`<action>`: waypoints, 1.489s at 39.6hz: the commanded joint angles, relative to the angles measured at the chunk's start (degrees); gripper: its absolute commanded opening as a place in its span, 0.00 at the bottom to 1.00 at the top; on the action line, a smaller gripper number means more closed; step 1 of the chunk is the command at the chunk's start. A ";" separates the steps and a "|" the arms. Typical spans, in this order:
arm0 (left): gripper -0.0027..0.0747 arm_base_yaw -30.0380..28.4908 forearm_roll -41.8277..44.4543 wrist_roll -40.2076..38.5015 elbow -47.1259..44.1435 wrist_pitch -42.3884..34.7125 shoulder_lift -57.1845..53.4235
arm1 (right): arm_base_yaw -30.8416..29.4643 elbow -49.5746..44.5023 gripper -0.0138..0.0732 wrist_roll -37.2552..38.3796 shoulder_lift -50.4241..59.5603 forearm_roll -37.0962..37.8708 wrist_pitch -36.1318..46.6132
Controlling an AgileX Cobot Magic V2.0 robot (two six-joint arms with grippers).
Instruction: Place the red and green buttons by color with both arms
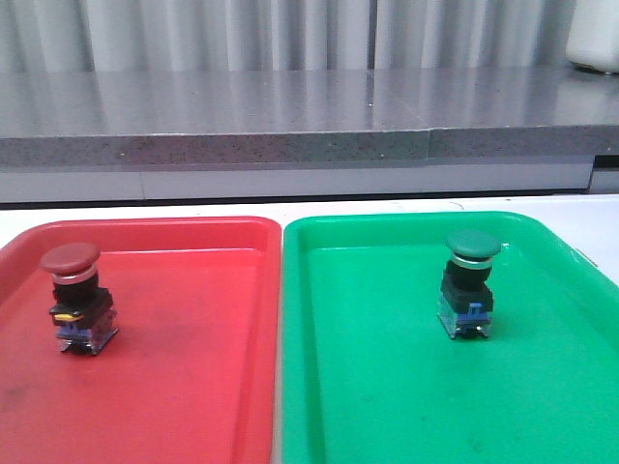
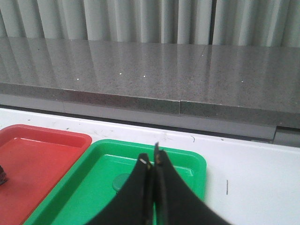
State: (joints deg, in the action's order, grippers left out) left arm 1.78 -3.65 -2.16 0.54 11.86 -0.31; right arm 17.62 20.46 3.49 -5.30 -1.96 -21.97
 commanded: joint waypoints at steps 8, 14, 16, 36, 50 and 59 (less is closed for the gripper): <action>0.01 -4.32 -3.65 0.12 -2.22 -7.30 -0.97 | -0.36 1.49 0.02 -0.24 -0.56 0.52 4.38; 0.01 -4.32 -3.65 0.12 -2.22 -7.30 -0.97 | -0.36 1.49 0.02 -0.24 -0.56 0.52 4.38; 0.01 -4.32 -3.65 0.12 -2.22 -7.30 -0.97 | -0.36 1.49 0.02 -0.24 -0.56 0.52 4.38; 0.01 -4.32 -3.65 0.12 -2.22 -7.30 -0.97 | -0.36 1.49 0.02 -0.24 -0.56 0.52 4.38; 0.01 -4.32 -3.65 0.12 -2.22 -7.30 -0.97 | -2.00 -4.51 0.02 -0.68 -0.24 0.64 10.96; 0.01 -4.32 -3.65 0.12 -2.22 -7.30 -0.97 | -13.76 -15.74 0.02 -0.68 2.75 0.64 16.62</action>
State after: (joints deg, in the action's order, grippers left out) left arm -2.47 -6.65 -2.16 -0.27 9.64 -0.31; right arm 7.47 6.15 3.38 -3.45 -1.92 -11.39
